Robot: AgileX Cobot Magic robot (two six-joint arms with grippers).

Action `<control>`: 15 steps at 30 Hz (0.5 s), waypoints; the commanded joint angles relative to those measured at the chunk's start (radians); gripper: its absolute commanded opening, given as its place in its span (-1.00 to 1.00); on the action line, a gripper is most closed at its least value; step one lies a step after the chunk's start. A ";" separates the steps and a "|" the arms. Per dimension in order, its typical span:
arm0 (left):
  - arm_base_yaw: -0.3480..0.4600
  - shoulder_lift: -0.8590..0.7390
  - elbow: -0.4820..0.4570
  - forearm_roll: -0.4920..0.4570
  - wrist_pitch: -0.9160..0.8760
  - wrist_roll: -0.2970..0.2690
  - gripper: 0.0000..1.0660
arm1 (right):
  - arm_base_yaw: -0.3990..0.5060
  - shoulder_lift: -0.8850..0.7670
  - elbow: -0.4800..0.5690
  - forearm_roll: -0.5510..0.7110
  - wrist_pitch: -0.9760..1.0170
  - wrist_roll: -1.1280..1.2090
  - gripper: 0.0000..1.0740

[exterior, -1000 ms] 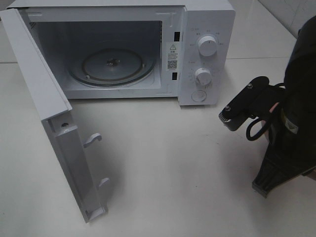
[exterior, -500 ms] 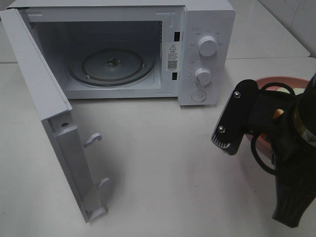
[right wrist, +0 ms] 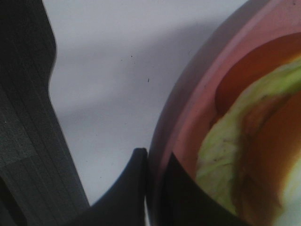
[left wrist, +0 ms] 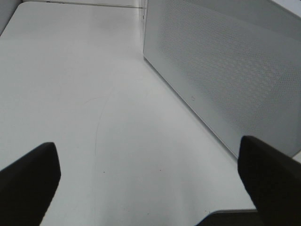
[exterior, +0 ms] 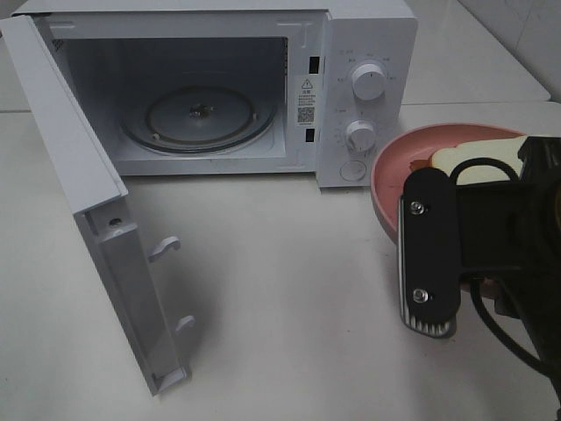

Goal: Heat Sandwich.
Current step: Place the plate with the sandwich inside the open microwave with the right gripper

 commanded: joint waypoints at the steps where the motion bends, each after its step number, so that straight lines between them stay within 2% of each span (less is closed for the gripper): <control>1: 0.005 -0.017 0.002 -0.005 -0.013 0.002 0.82 | 0.003 -0.010 0.007 -0.023 -0.007 -0.083 -1.00; 15: 0.005 -0.017 0.002 -0.005 -0.013 0.002 0.82 | 0.003 -0.010 0.007 -0.016 -0.040 -0.168 -1.00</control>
